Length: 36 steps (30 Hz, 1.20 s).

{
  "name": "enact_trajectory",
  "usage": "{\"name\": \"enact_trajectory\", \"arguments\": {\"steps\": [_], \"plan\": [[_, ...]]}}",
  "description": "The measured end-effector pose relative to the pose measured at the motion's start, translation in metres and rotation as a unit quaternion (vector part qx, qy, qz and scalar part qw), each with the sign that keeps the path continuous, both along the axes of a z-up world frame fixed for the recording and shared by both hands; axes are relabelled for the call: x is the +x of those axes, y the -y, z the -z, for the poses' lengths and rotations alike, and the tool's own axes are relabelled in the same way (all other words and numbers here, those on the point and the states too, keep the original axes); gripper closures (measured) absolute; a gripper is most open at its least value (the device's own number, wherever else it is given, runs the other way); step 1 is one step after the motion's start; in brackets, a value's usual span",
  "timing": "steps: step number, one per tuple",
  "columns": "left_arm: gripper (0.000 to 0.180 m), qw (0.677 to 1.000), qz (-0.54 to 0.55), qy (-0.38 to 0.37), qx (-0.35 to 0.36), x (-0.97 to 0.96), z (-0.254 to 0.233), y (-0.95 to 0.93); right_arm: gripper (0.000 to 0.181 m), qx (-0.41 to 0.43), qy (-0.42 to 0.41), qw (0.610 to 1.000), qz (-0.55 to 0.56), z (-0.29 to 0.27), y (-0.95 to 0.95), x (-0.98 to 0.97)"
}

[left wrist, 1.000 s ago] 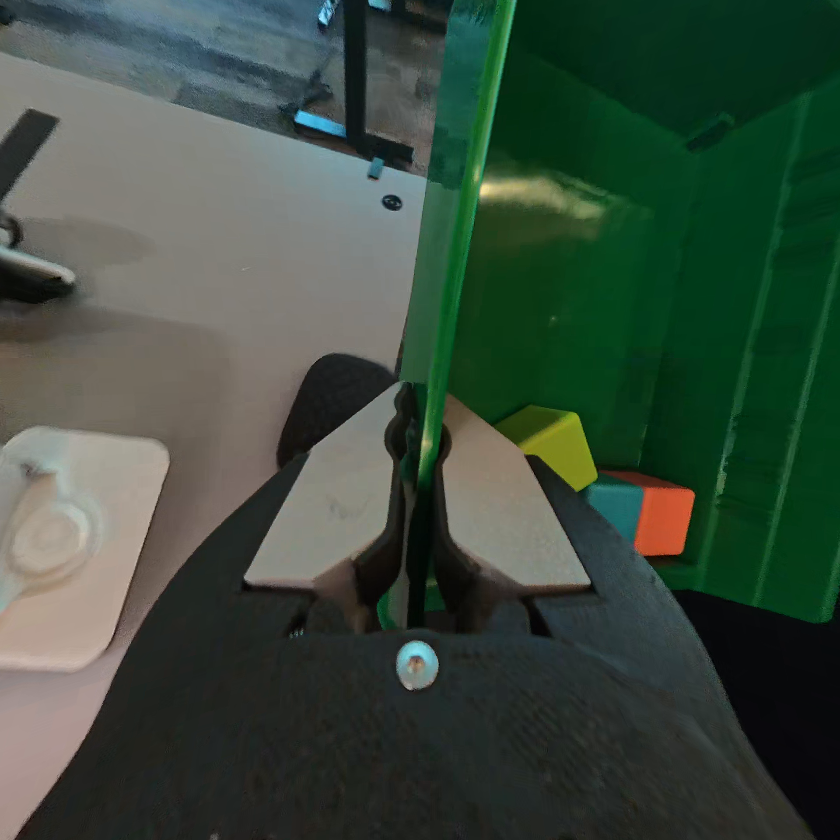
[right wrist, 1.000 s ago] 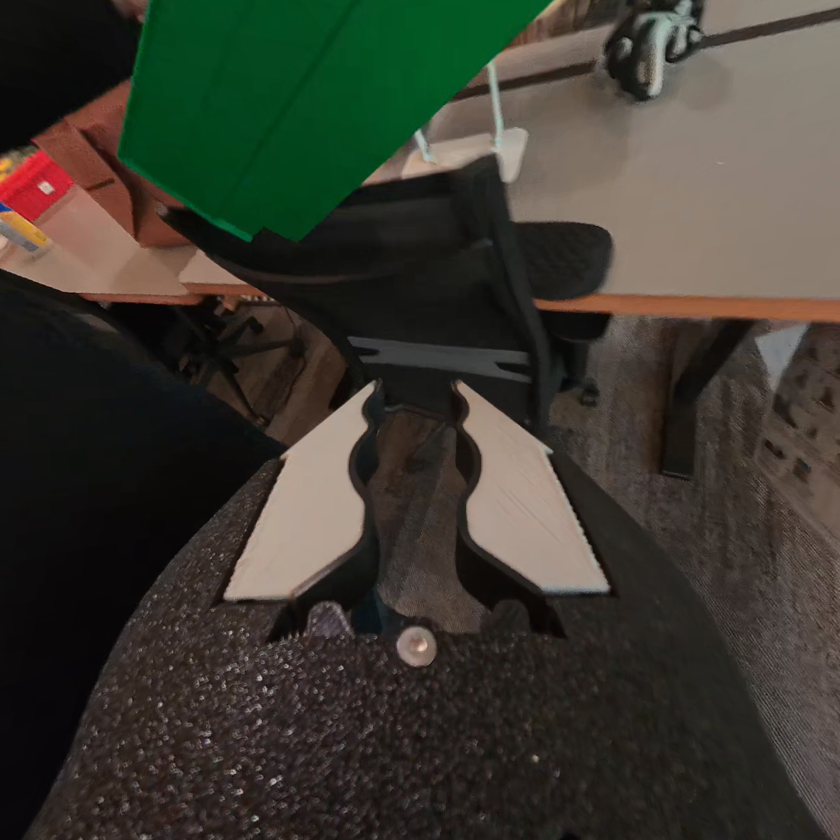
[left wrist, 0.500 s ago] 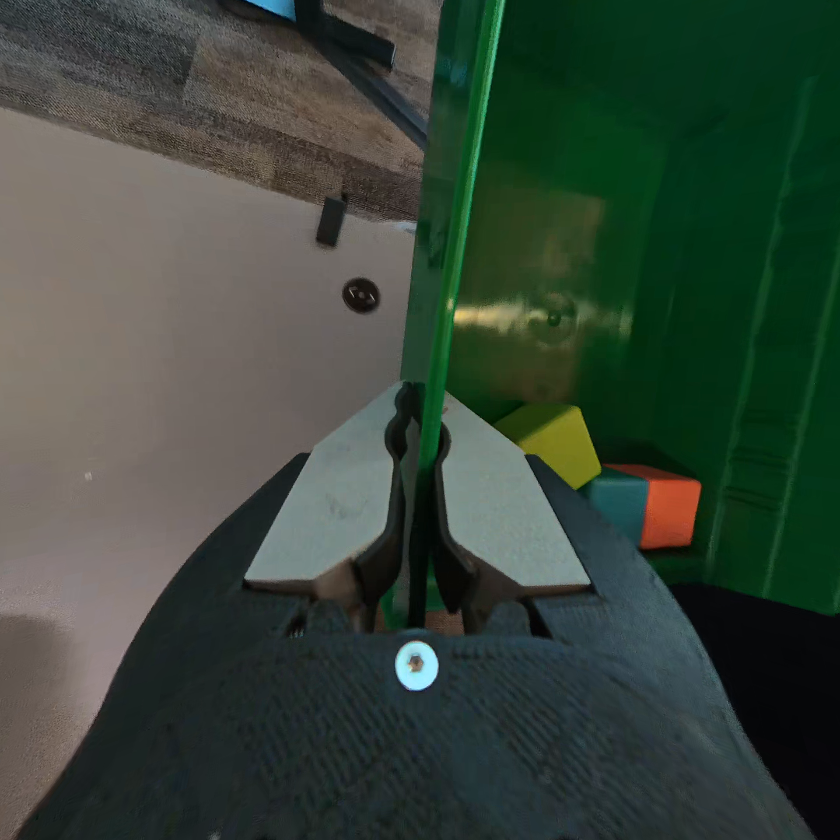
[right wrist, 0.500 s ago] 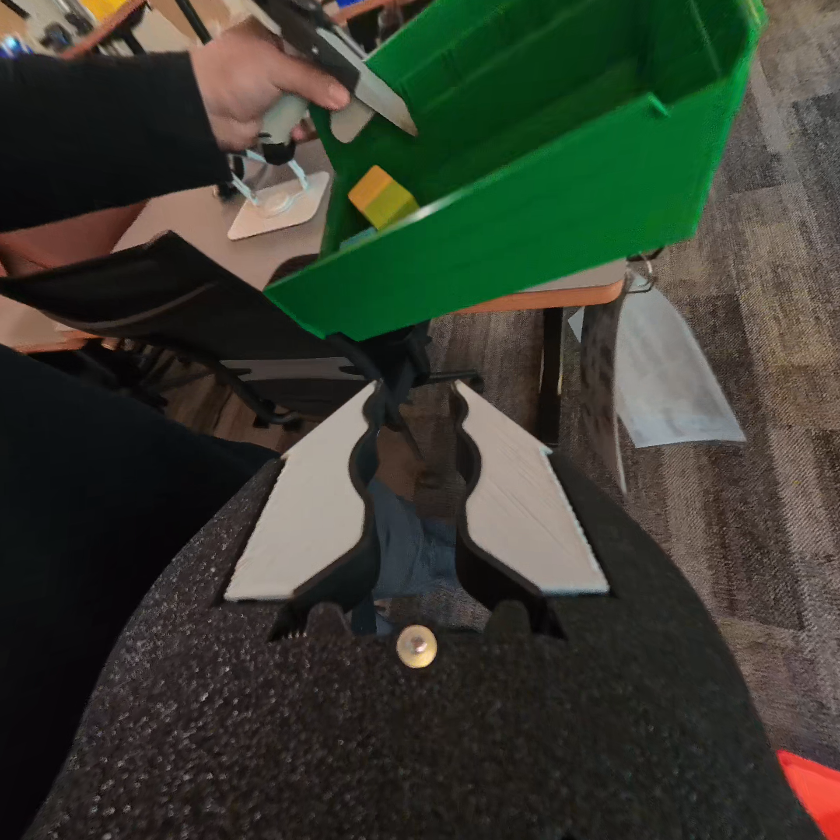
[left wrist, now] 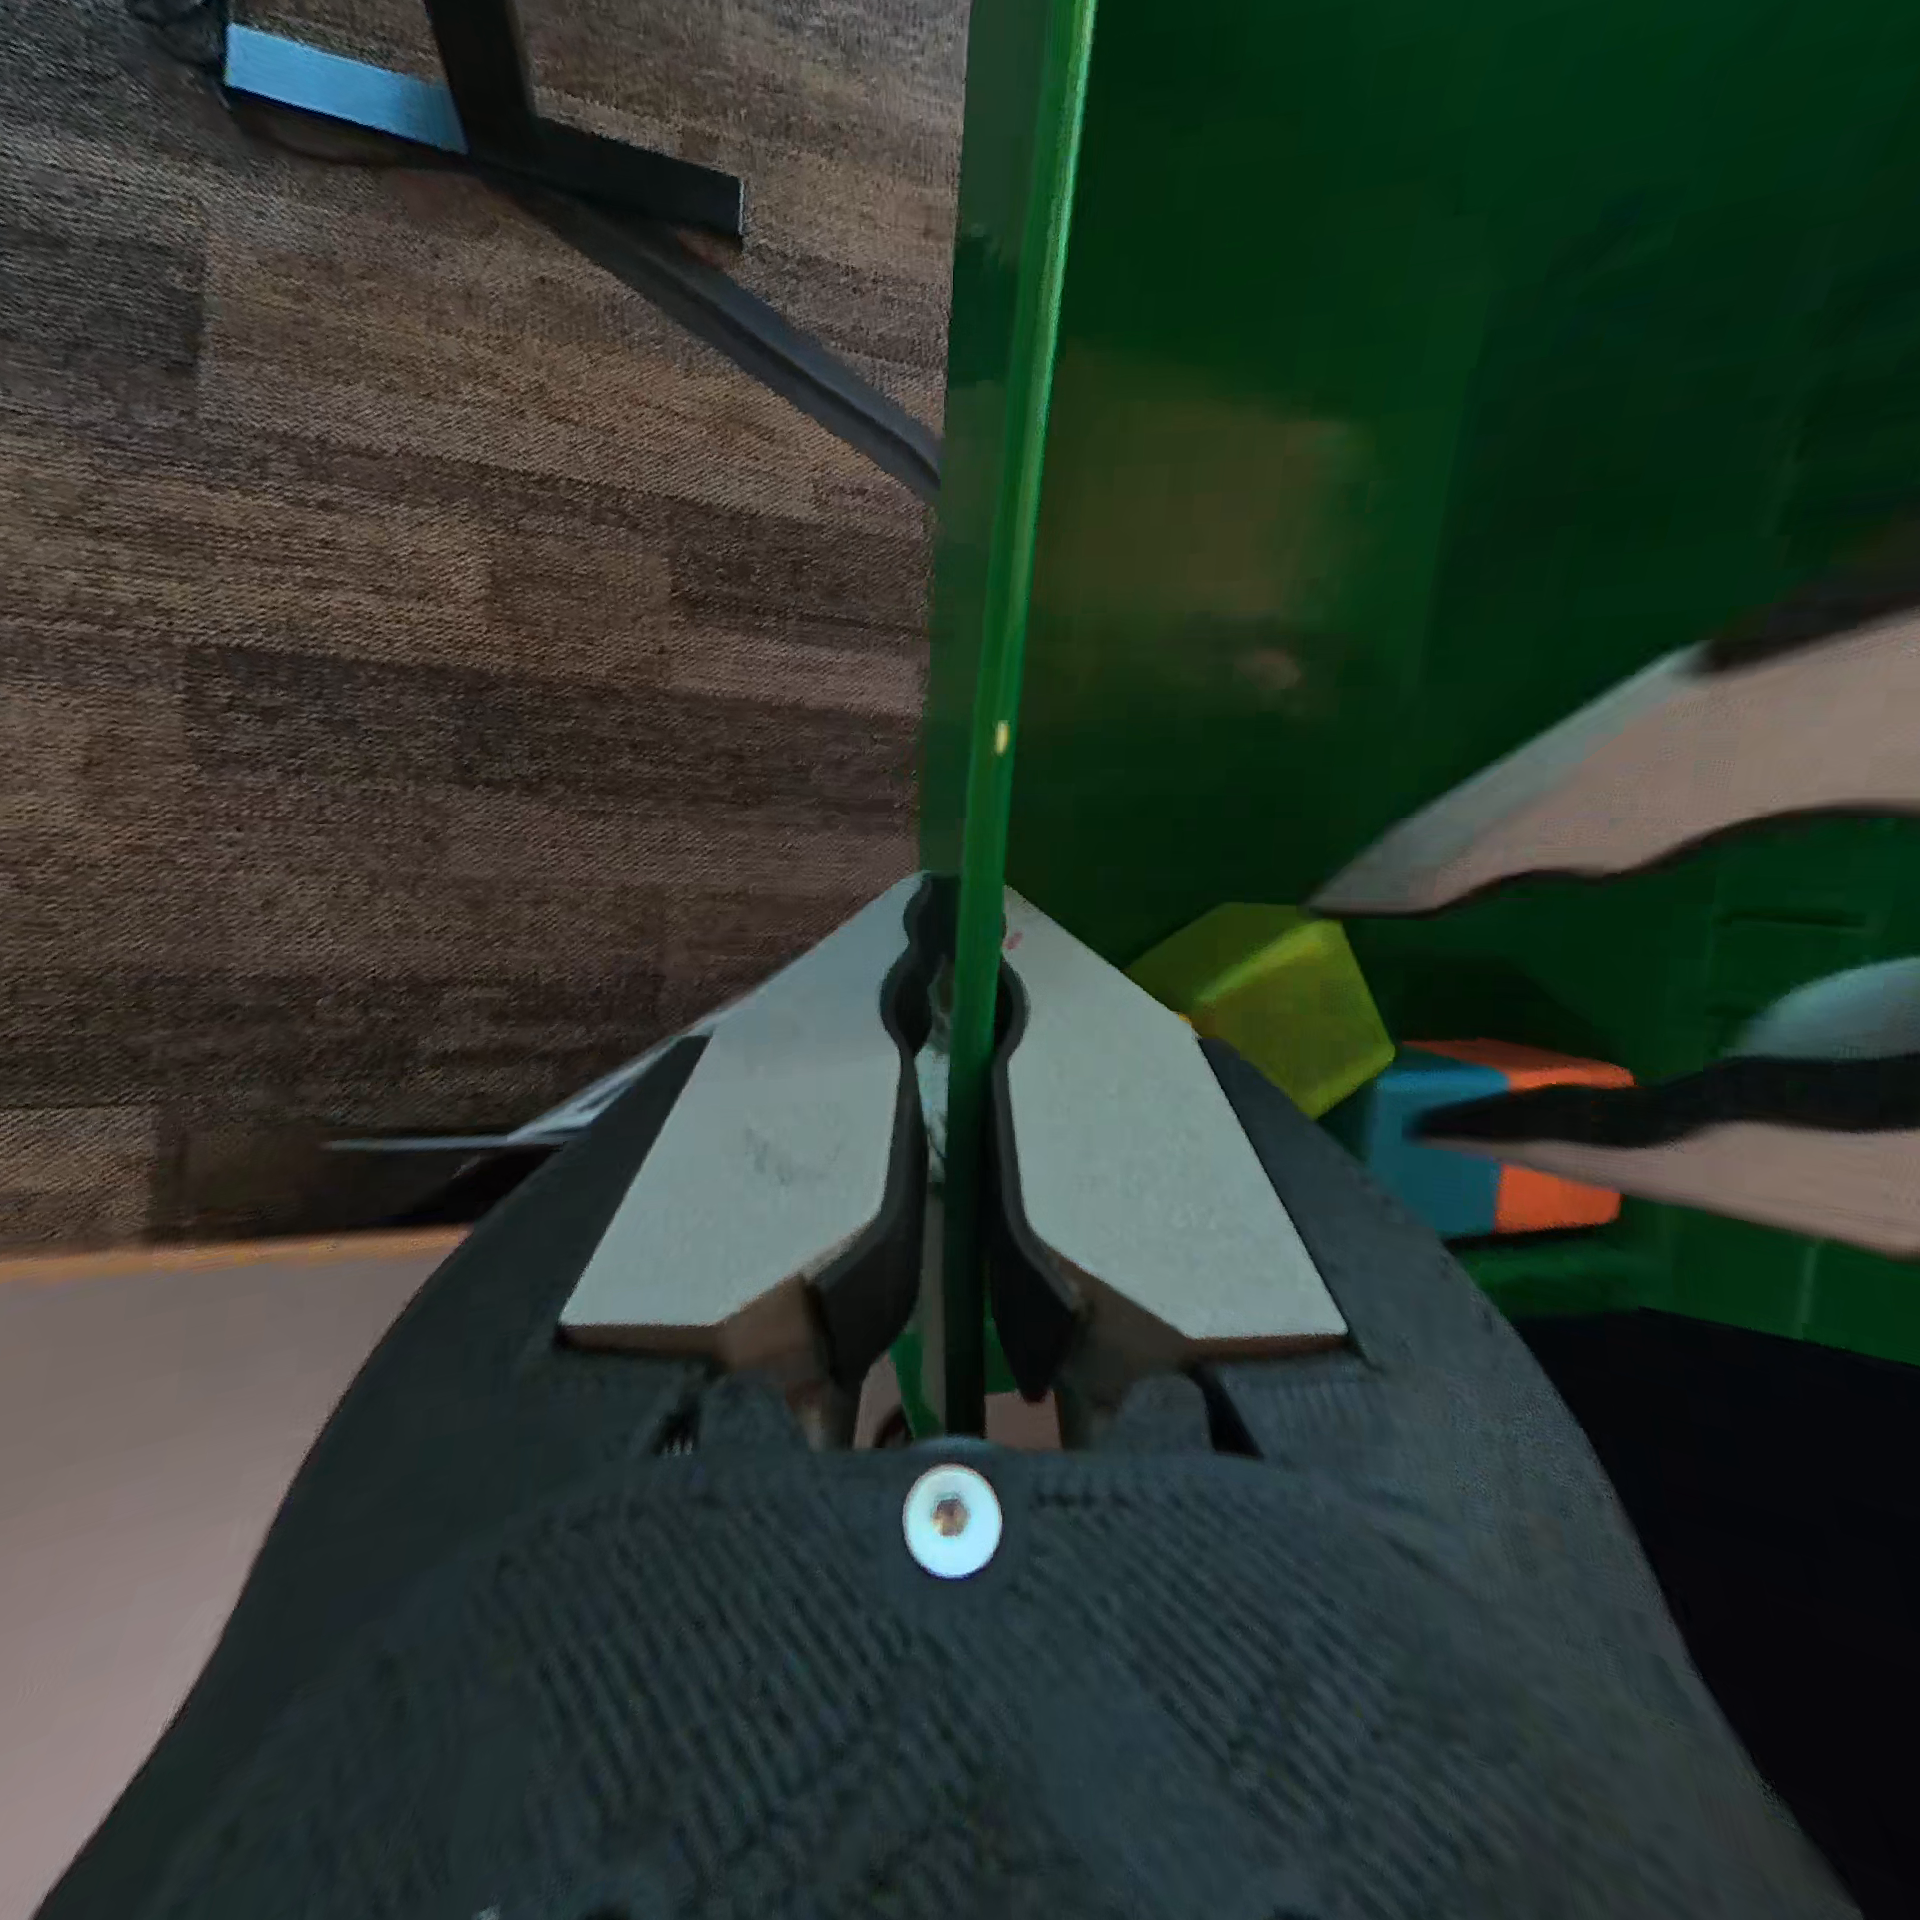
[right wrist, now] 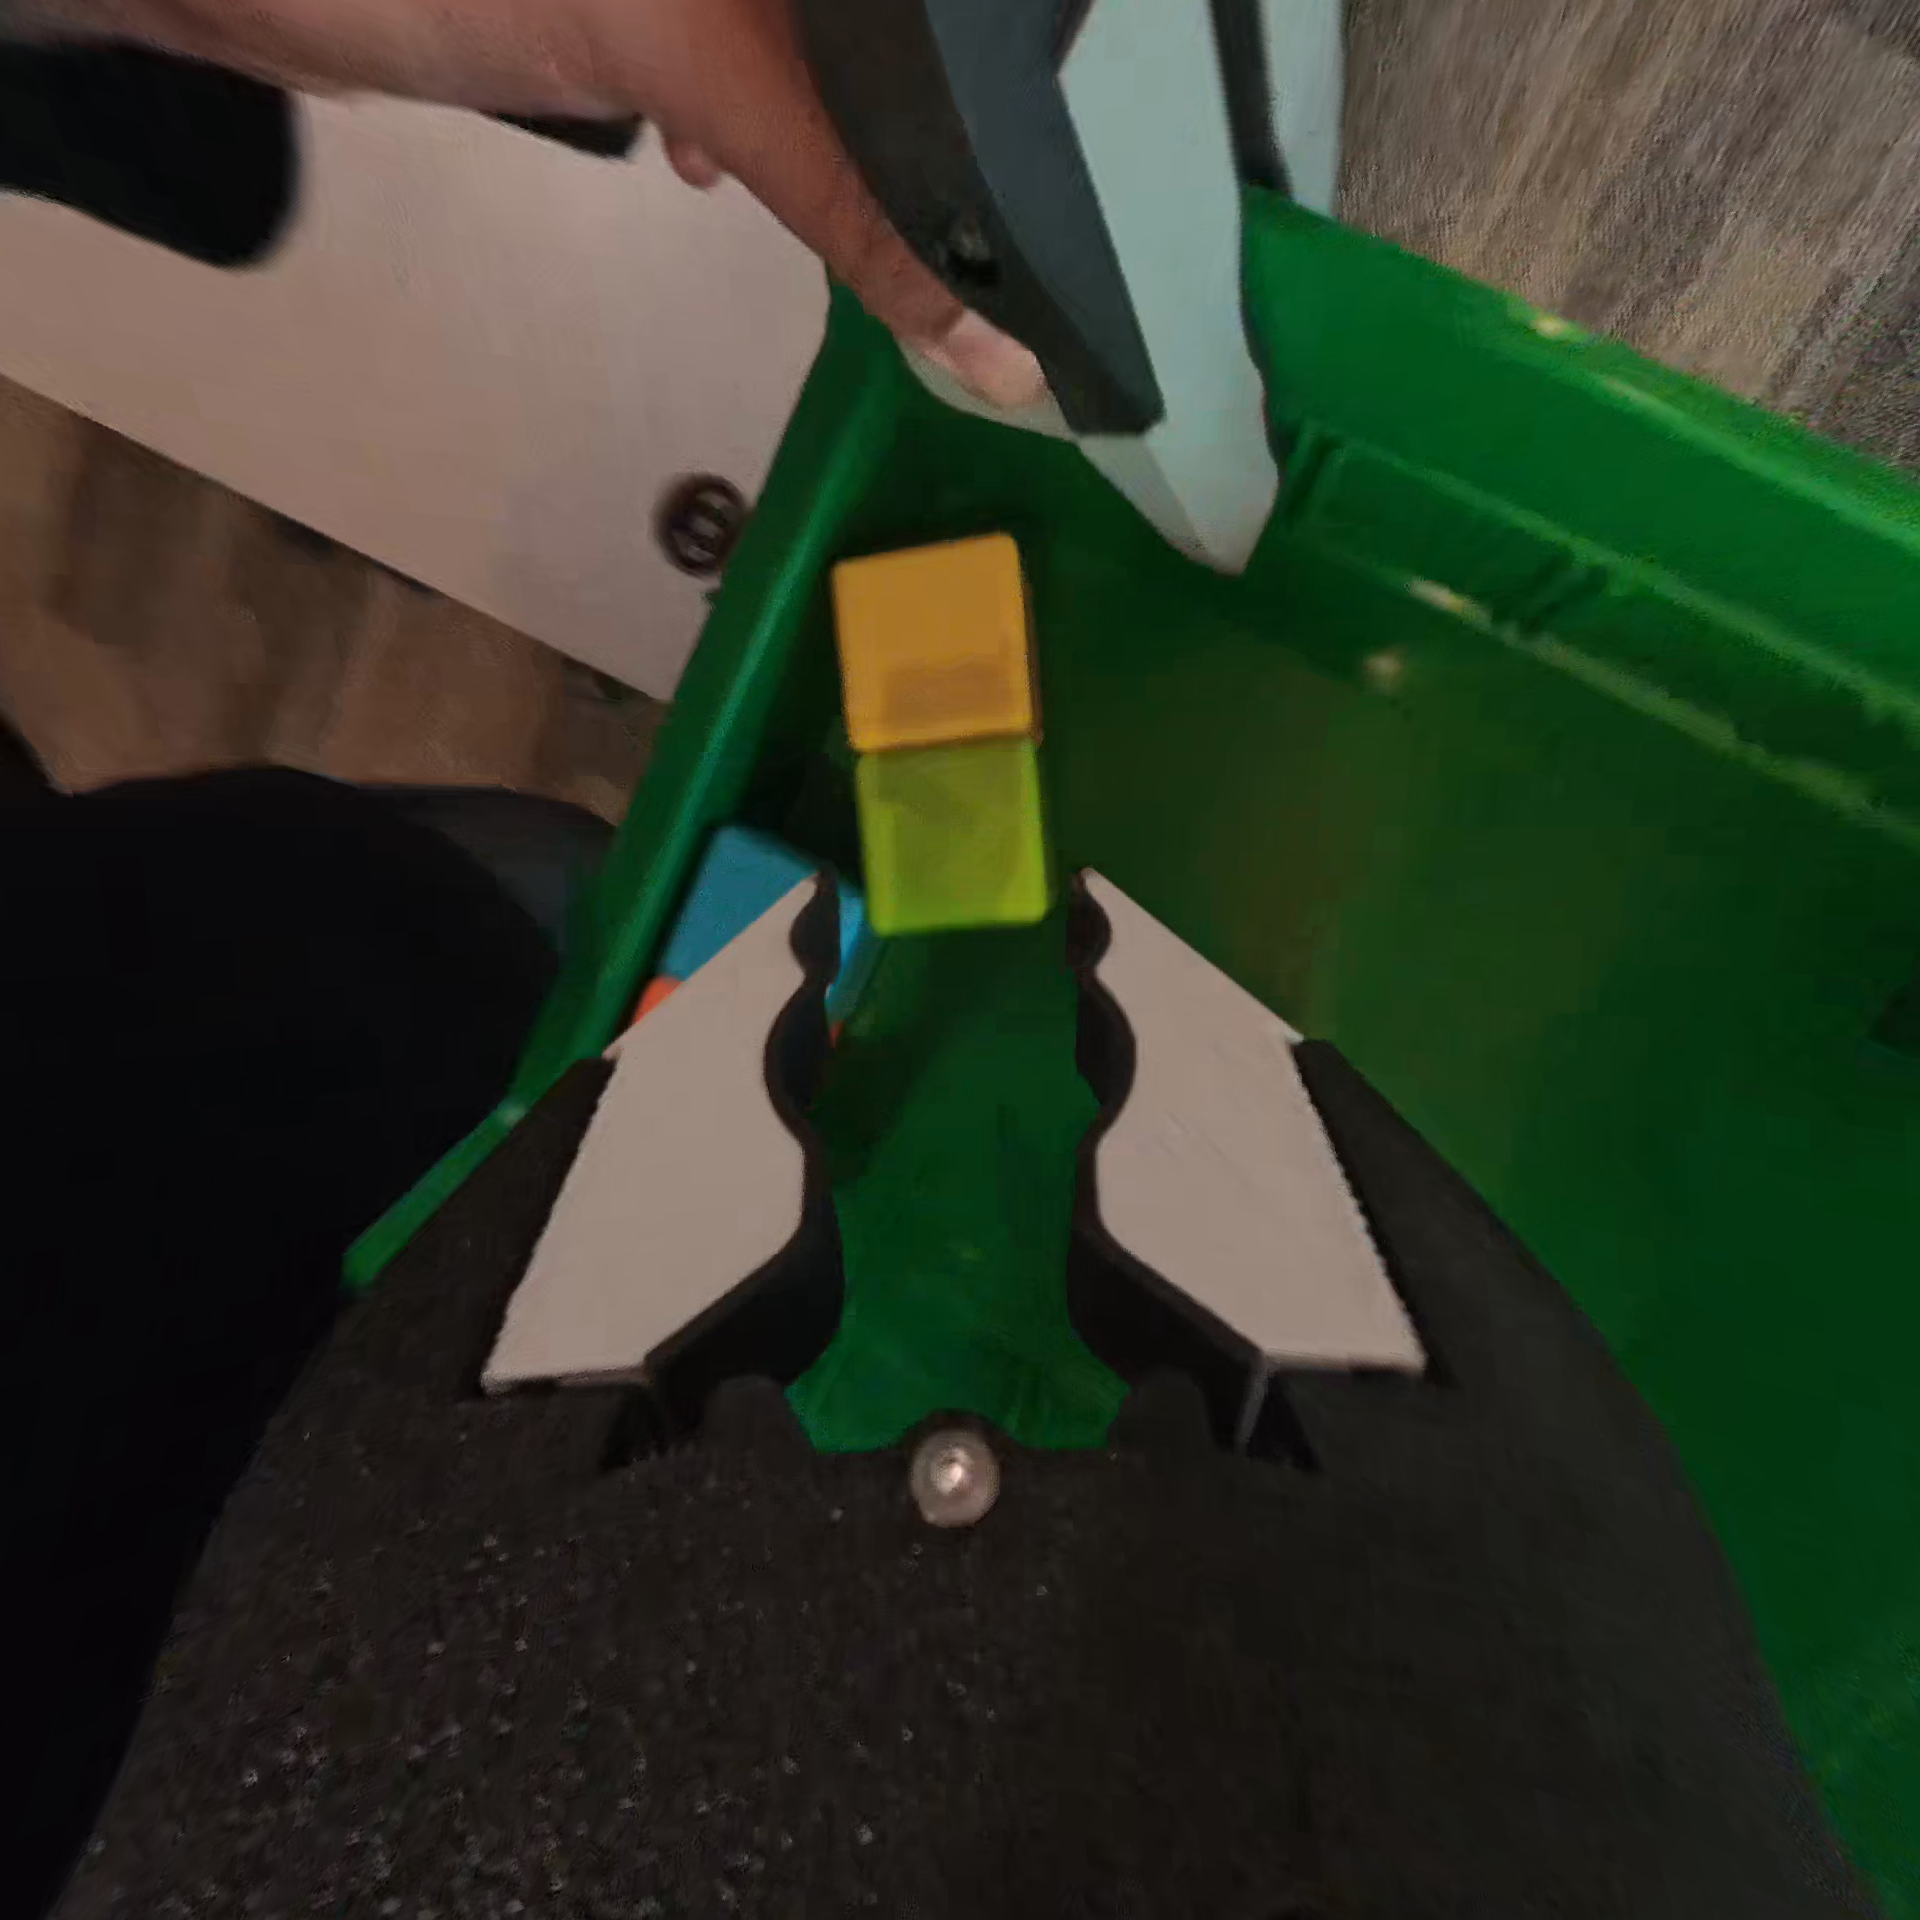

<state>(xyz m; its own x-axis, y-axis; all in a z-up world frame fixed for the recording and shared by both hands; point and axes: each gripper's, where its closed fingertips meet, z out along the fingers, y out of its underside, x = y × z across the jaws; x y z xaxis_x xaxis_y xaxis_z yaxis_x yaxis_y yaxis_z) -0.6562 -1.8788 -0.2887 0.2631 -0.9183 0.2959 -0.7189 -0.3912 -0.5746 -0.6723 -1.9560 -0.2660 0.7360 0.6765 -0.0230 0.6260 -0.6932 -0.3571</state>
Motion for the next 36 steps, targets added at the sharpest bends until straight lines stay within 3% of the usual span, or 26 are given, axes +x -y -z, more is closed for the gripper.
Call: {"name": "enact_trajectory", "arguments": {"steps": [3, 7, 13, 14, 16, 19, 20, 23, 26, 30, 36], "plan": [[0.177, 0.999, -0.032, 0.016, -0.013, 0.032, 0.006, -0.032, 0.134, -0.025, 0.022, 0.998, -0.055, 0.035, -0.043, 0.024], [0.177, 0.997, -0.081, -0.014, -0.008, 0.064, 0.026, -0.081, 0.133, -0.045, -0.029, 0.994, -0.097, 0.060, -0.092, 0.060], [0.177, 0.985, -0.154, -0.070, -0.004, 0.126, 0.027, -0.148, 0.145, -0.032, -0.096, 0.983, -0.155, 0.058, -0.155, 0.137], [0.177, 0.985, -0.157, -0.069, -0.004, 0.140, 0.022, -0.157, 0.151, -0.023, -0.104, 0.983, -0.152, 0.050, -0.167, 0.155], [0.177, 0.986, -0.147, -0.081, 0.010, 0.167, 0.016, -0.175, 0.181, 0.010, -0.123, 0.980, -0.158, 0.026, -0.193, 0.191], [0.176, 0.984, -0.156, -0.085, 0.001, 0.204, 0.015, -0.200, 0.181, 0.011, -0.150, 0.977, -0.152, 0.006, -0.232, 0.235], [0.176, 0.983, -0.157, -0.092, 0.001, 0.213, 0.016, -0.209, 0.180, 0.002, -0.149, 0.979, -0.143, 0.006, -0.244, 0.248], [0.176, 0.982, -0.174, -0.073, 0.000, 0.236, 0.011, -0.241, 0.153, -0.022, -0.162, 0.975, -0.151, 0.008, -0.273, 0.265], [0.176, 0.980, -0.197, -0.042, -0.010, 0.251, 0.008, -0.280, 0.119, -0.057, -0.106, 0.979, -0.165, 0.036, -0.303, 0.278], [0.176, 0.977, -0.210, -0.019, 0.001, 0.263, 0.016, -0.343, 0.123, -0.058, -0.033, 0.977, -0.201, 0.069, -0.353, 0.290], [0.176, 0.976, -0.215, 0.026, -0.028, 0.255, 0.042, -0.467, 0.129, -0.031, 0.023, 0.976, -0.215, 0.075, -0.475, 0.294]]}}
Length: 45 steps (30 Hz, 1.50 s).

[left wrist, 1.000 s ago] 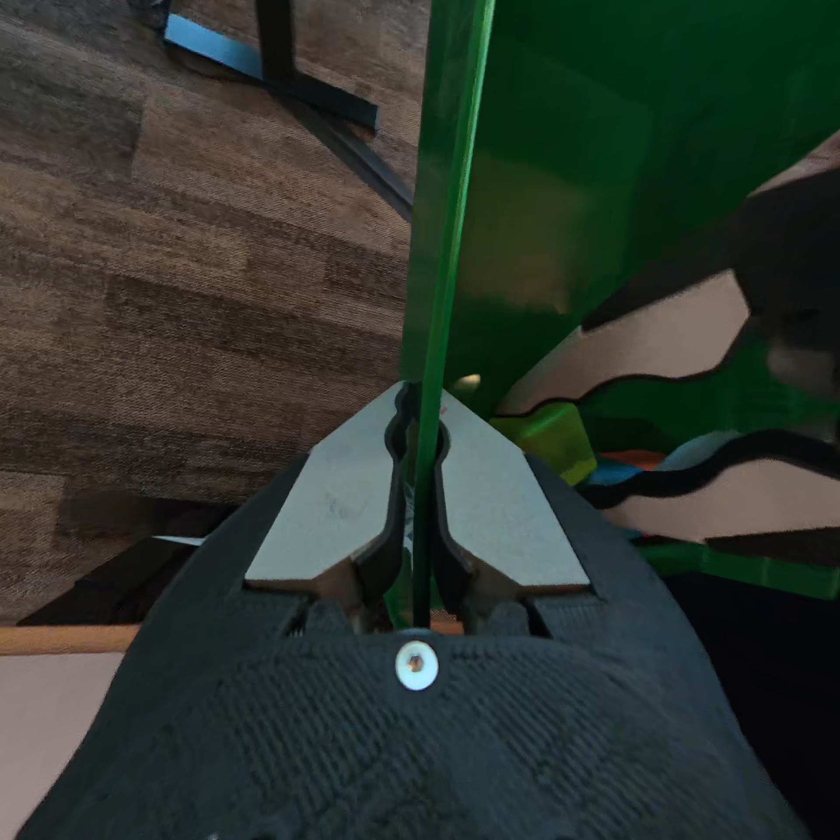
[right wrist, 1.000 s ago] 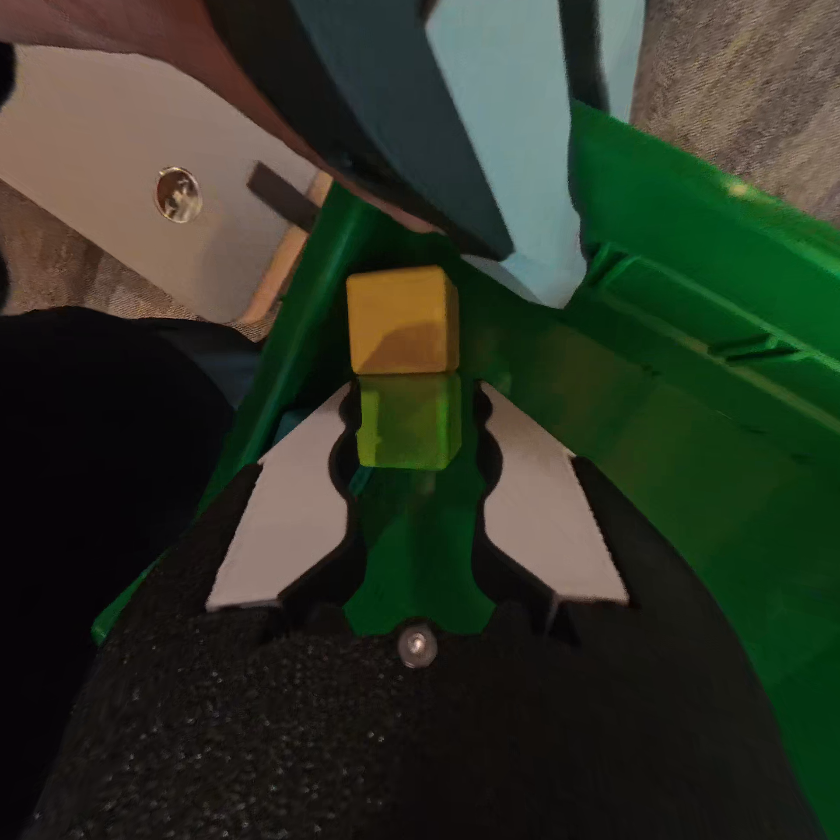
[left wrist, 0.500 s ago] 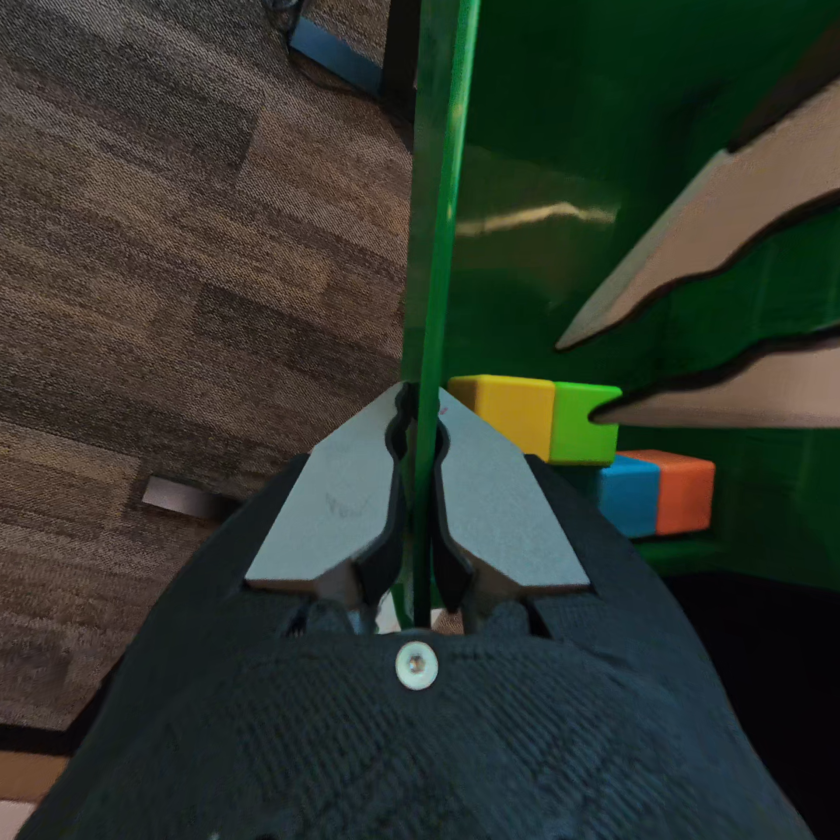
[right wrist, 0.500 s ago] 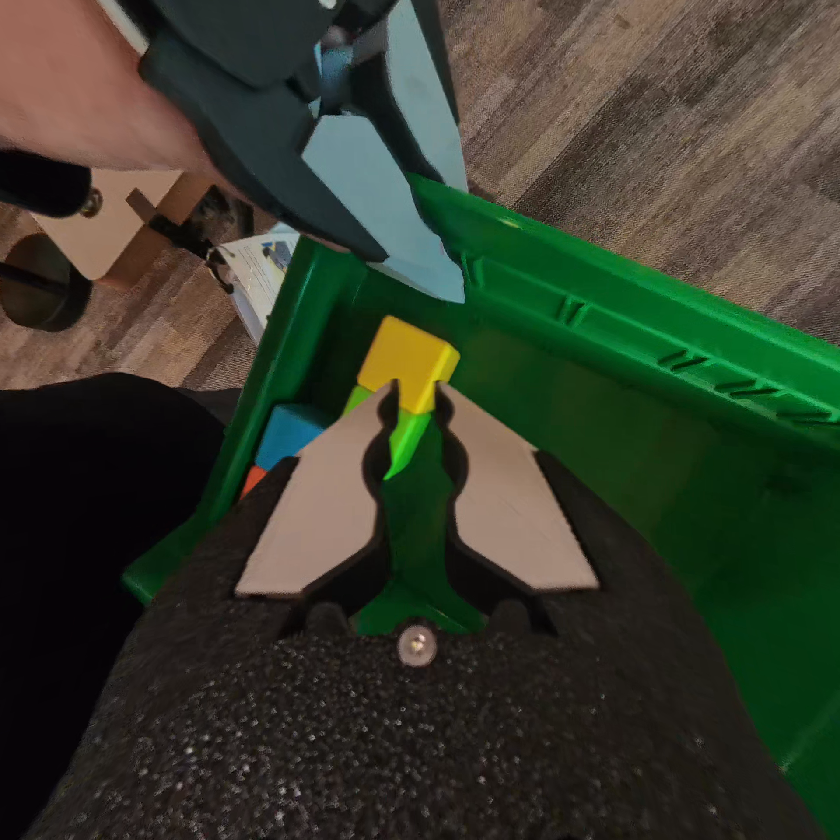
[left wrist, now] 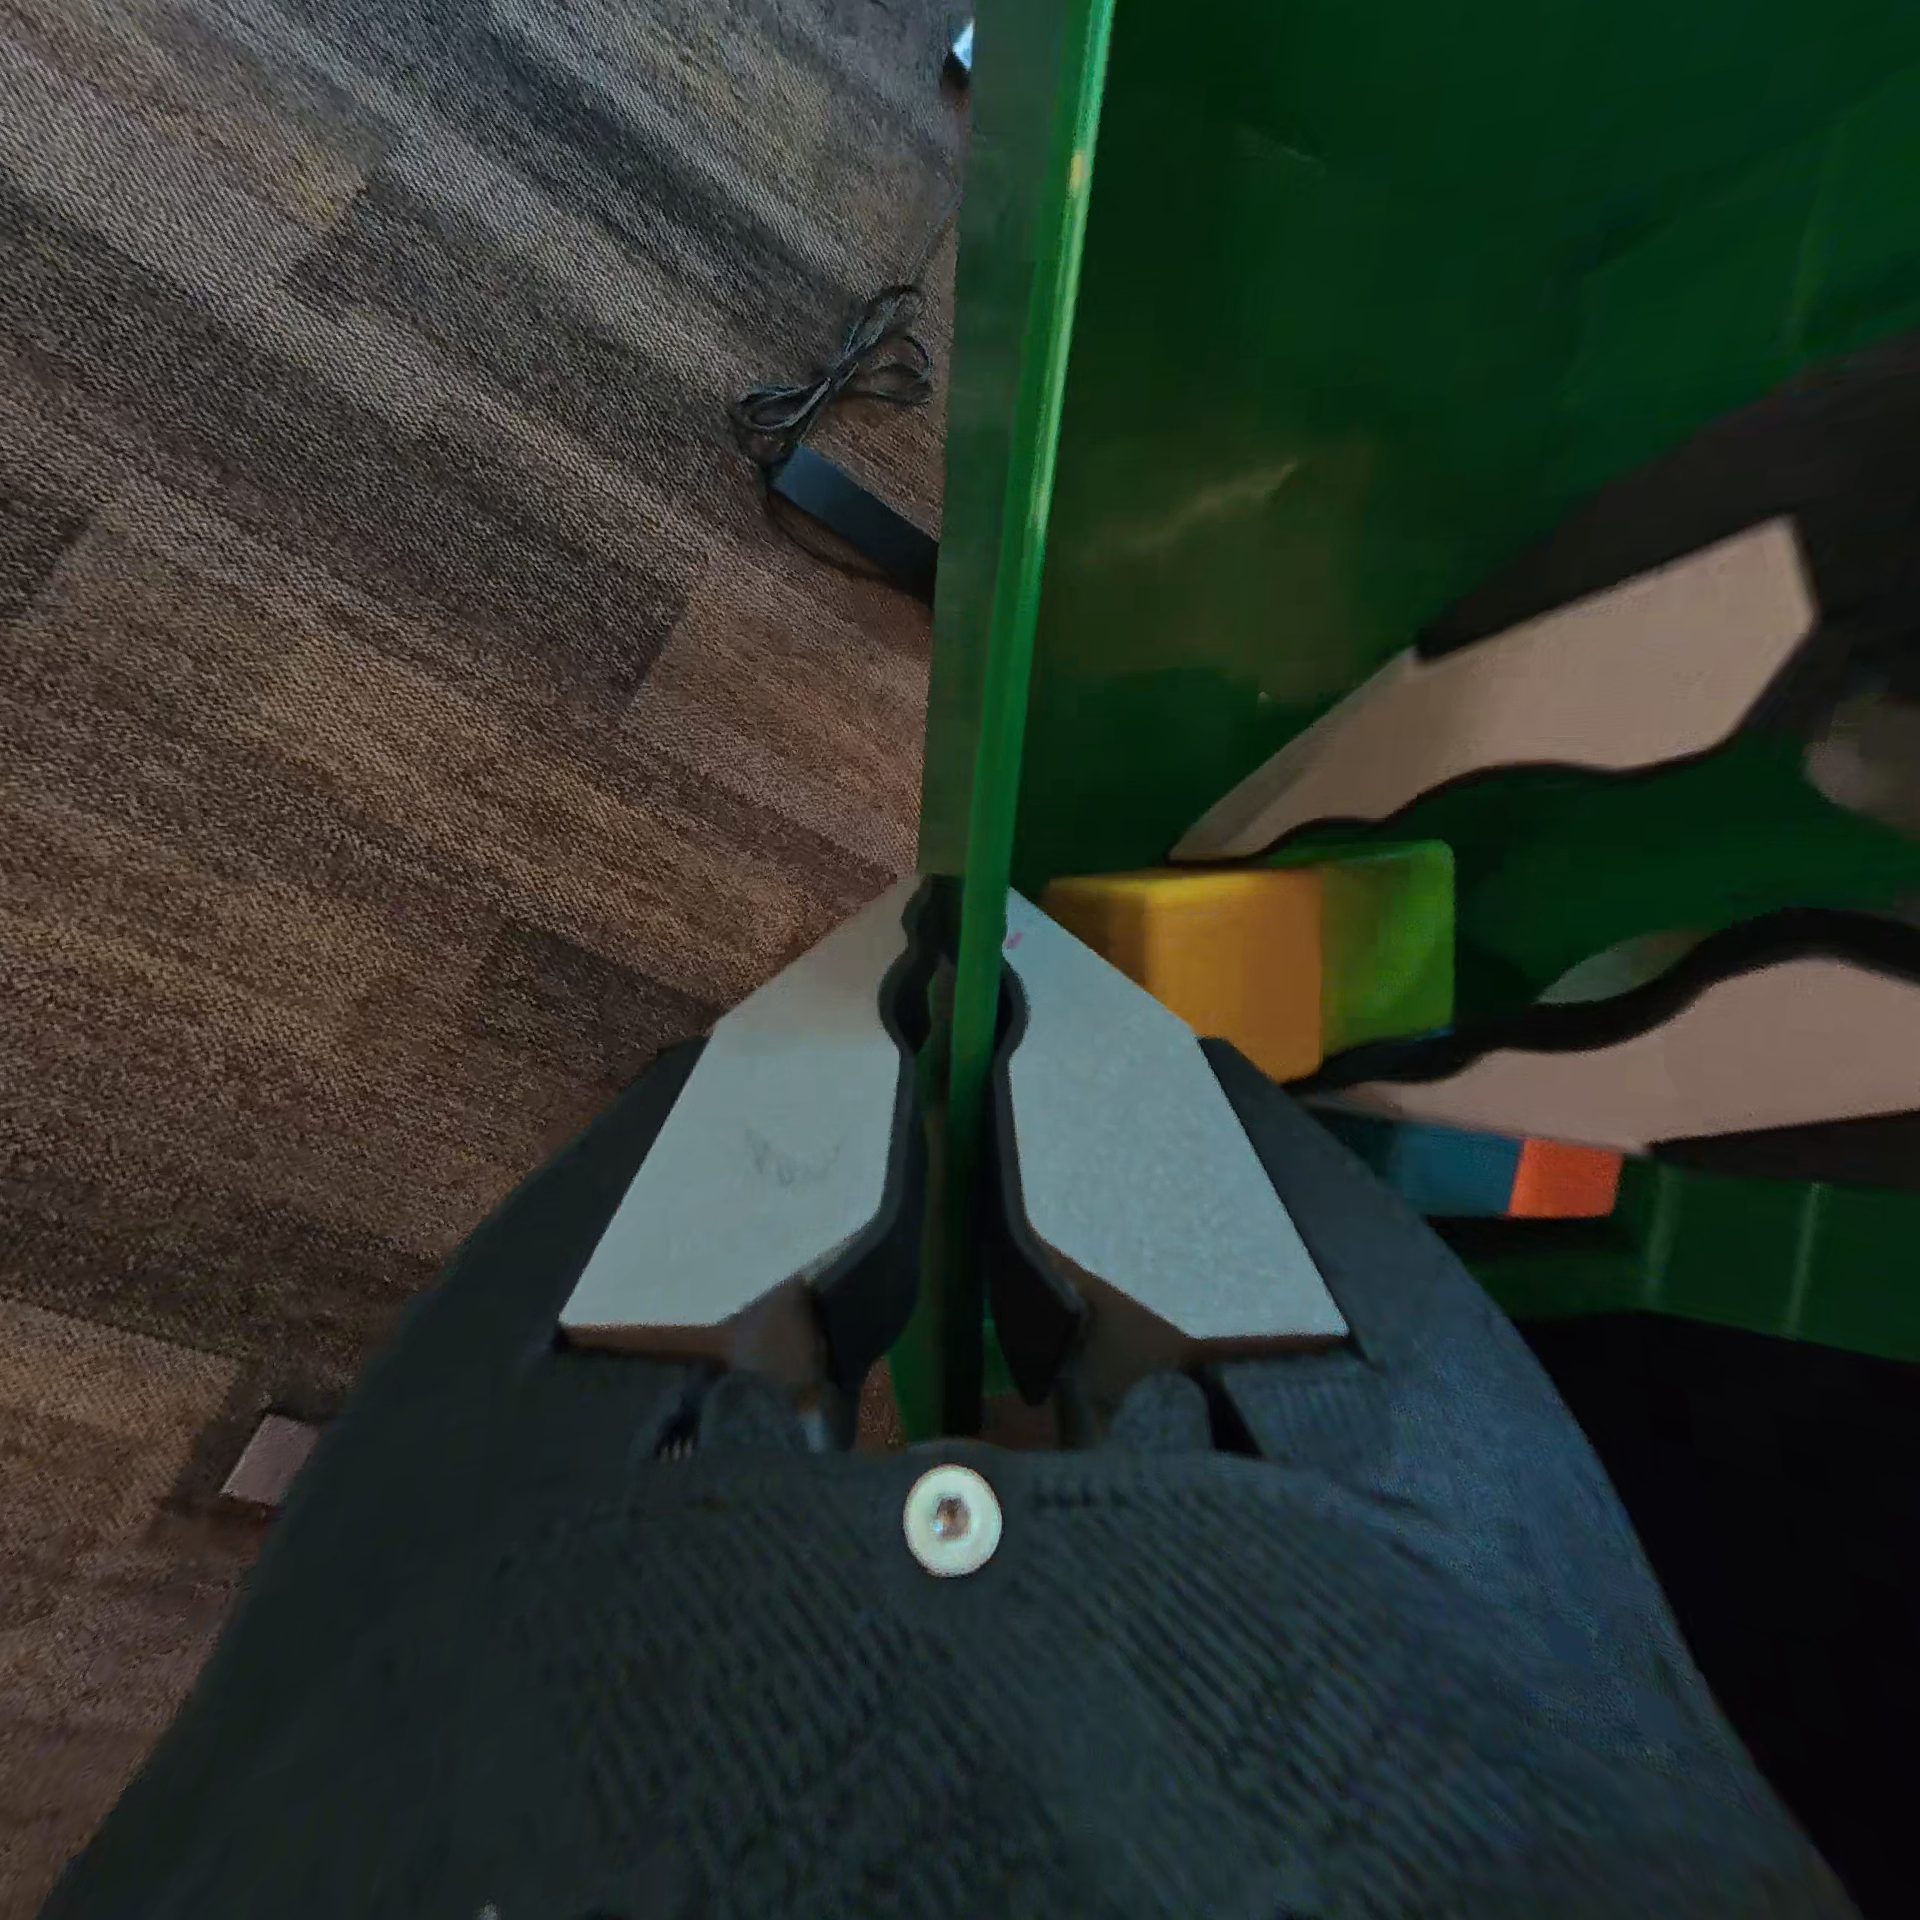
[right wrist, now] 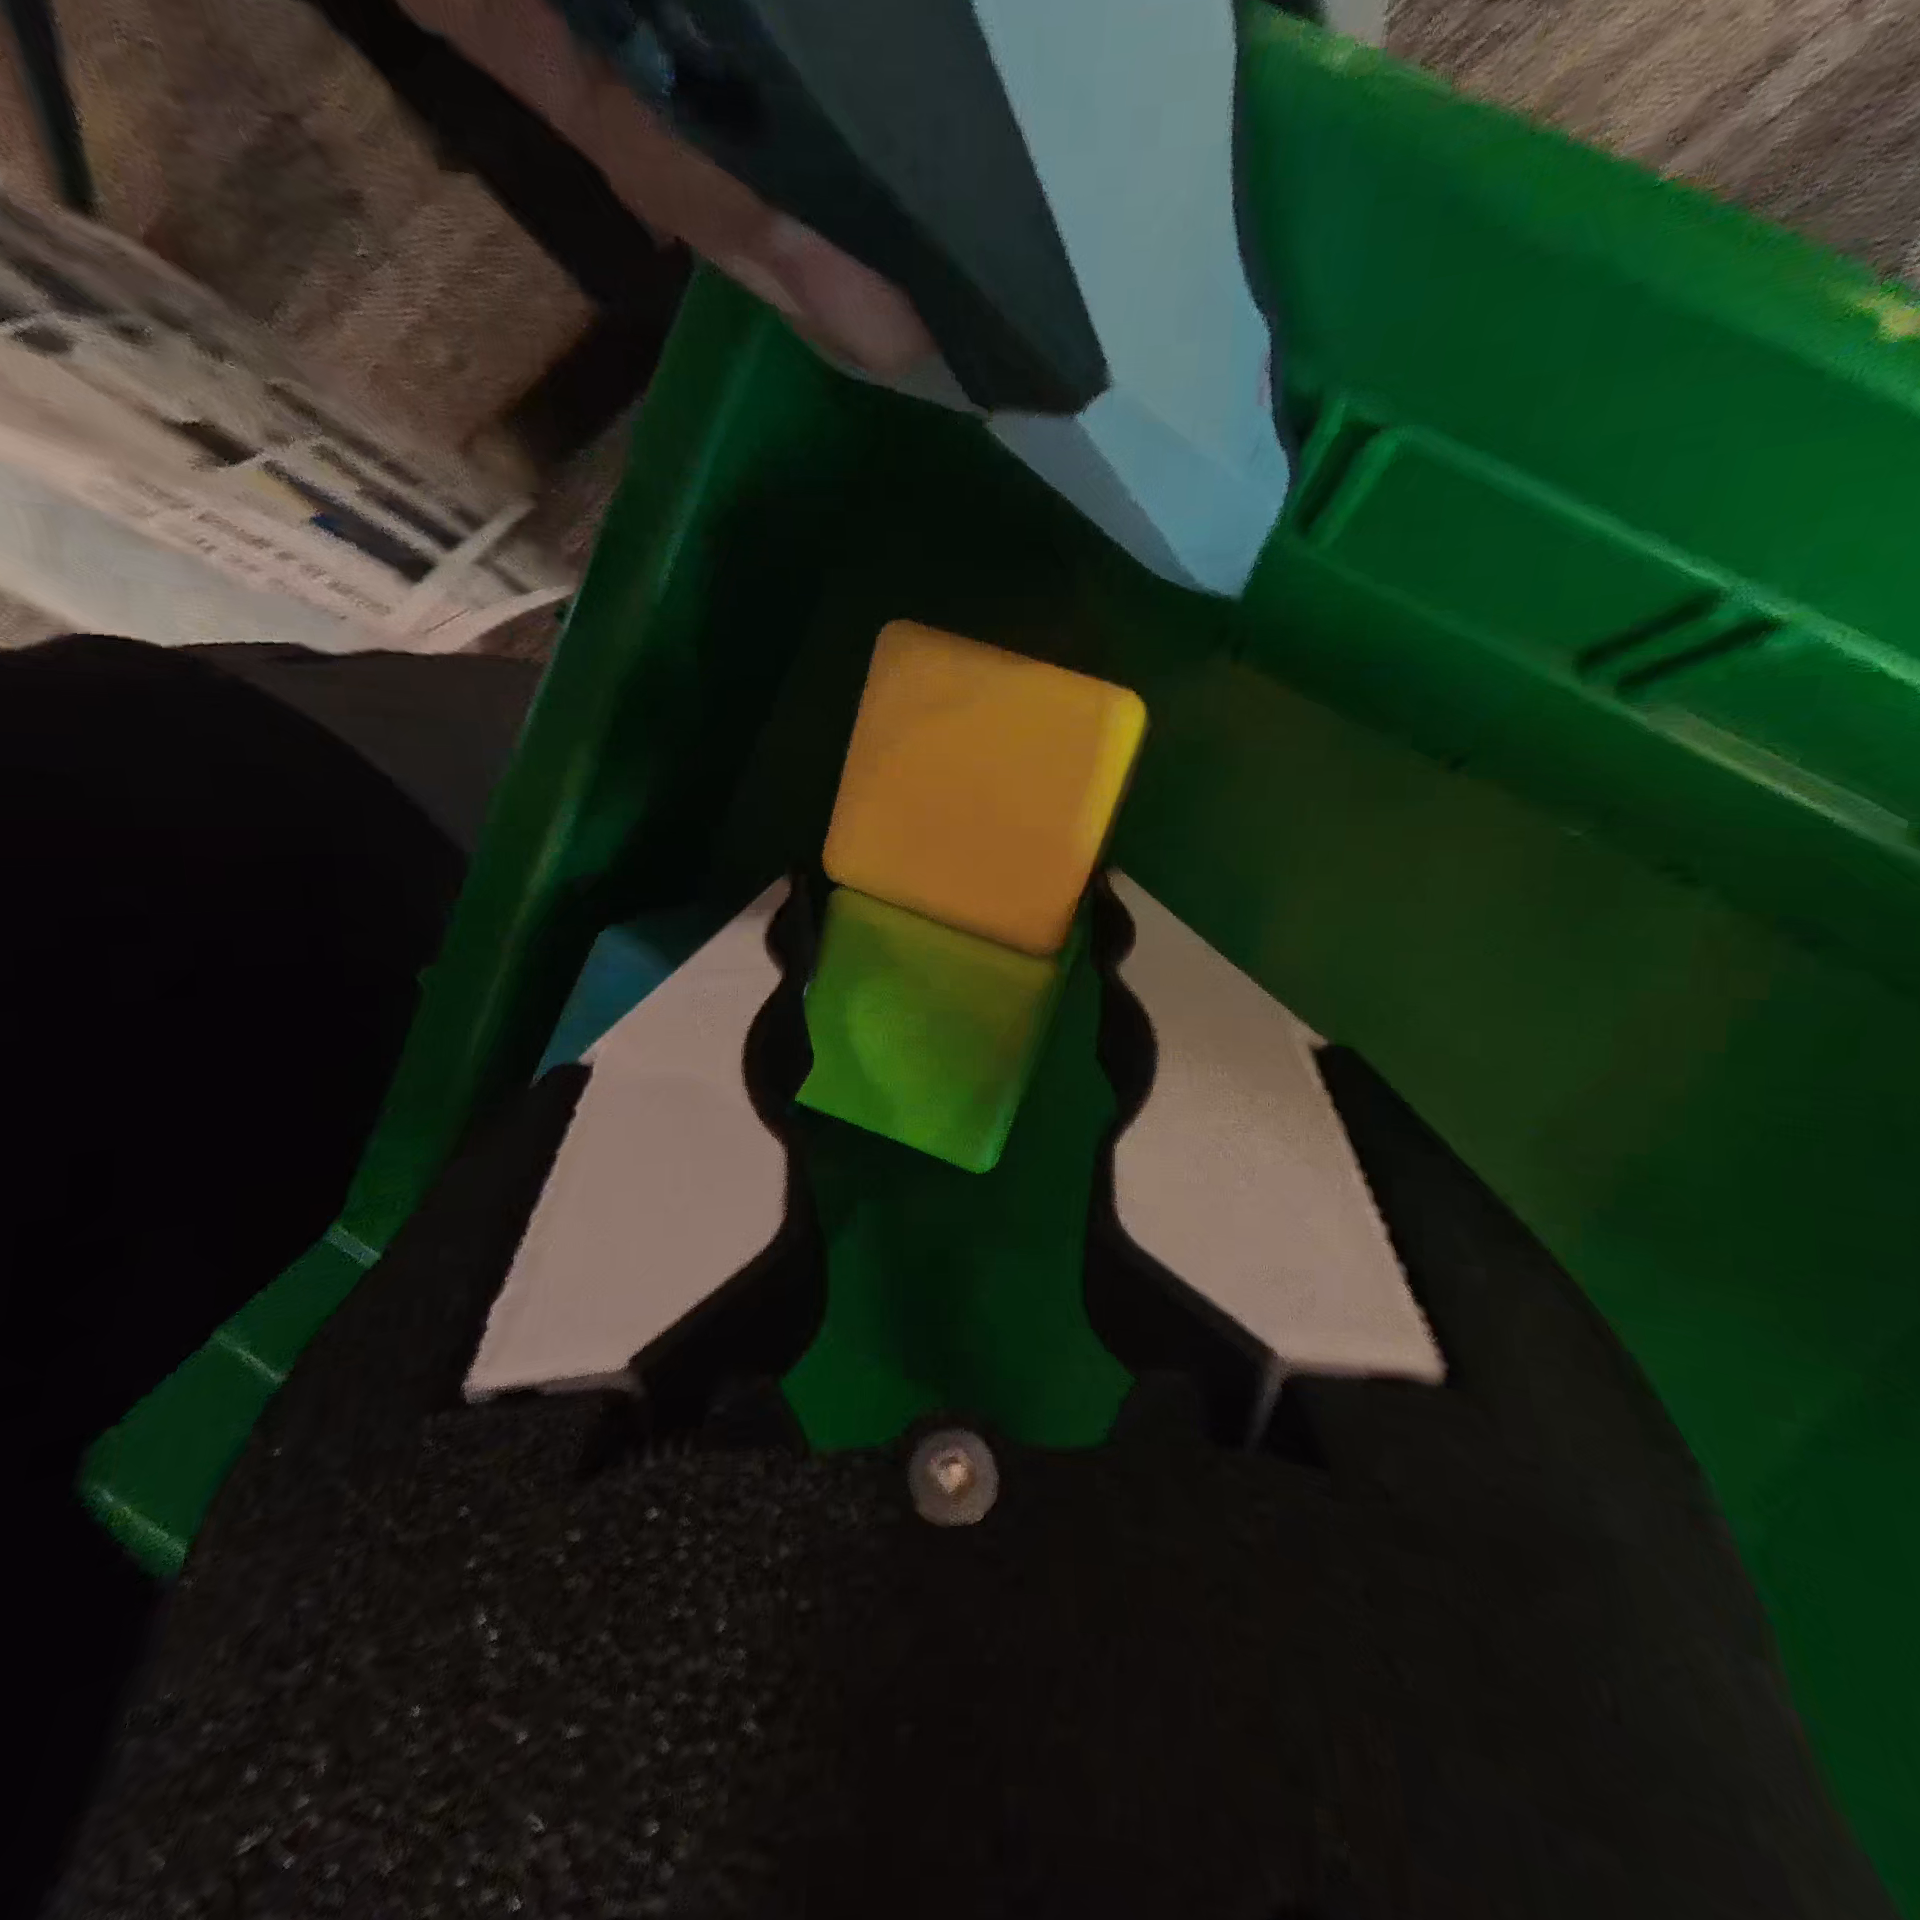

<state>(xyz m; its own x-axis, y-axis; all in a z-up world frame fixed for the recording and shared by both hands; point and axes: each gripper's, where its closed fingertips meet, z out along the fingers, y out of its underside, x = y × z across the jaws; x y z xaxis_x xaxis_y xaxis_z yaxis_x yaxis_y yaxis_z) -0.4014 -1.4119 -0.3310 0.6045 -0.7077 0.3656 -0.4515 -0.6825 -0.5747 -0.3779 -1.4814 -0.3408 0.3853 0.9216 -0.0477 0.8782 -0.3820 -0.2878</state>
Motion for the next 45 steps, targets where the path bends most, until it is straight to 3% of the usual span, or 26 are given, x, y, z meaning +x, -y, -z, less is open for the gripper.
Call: {"name": "enact_trajectory", "arguments": {"steps": [6, 10, 14, 21, 27, 33, 45], "plan": [[0.176, 1.000, 0.010, 0.005, -0.002, -0.038, -0.008, -0.133, 0.131, 0.031, -0.070, 0.996, 0.049, -0.042, -0.147, -0.039], [0.177, 1.000, 0.012, -0.014, 0.019, -0.057, -0.015, -0.210, 0.133, -0.006, -0.074, 0.996, 0.047, -0.038, -0.220, -0.056], [0.176, 1.000, -0.006, -0.019, 0.020, -0.078, -0.013, -0.293, 0.133, 0.021, -0.084, 0.996, 0.025, -0.039, -0.304, -0.066], [0.176, 0.995, -0.013, -0.085, 0.040, -0.086, -0.010, -0.468, 0.134, 0.016, -0.192, 0.981, 0.032, -0.048, -0.480, -0.067], [0.177, 0.989, -0.013, -0.137, 0.054, -0.071, -0.048, -0.637, 0.134, 0.011, -0.252, 0.967, 0.047, -0.084, -0.655, -0.030], [0.177, 0.993, -0.025, -0.097, 0.057, -0.031, -0.054, -0.783, 0.135, 0.027, -0.266, 0.959, 0.097, -0.108, -0.810, 0.029], [0.177, 0.996, 0.078, -0.013, 0.044, 0.049, -0.008, -1.095, 0.135, 0.045, -0.240, 0.941, 0.236, -0.075, -1.099, 0.098]]}}
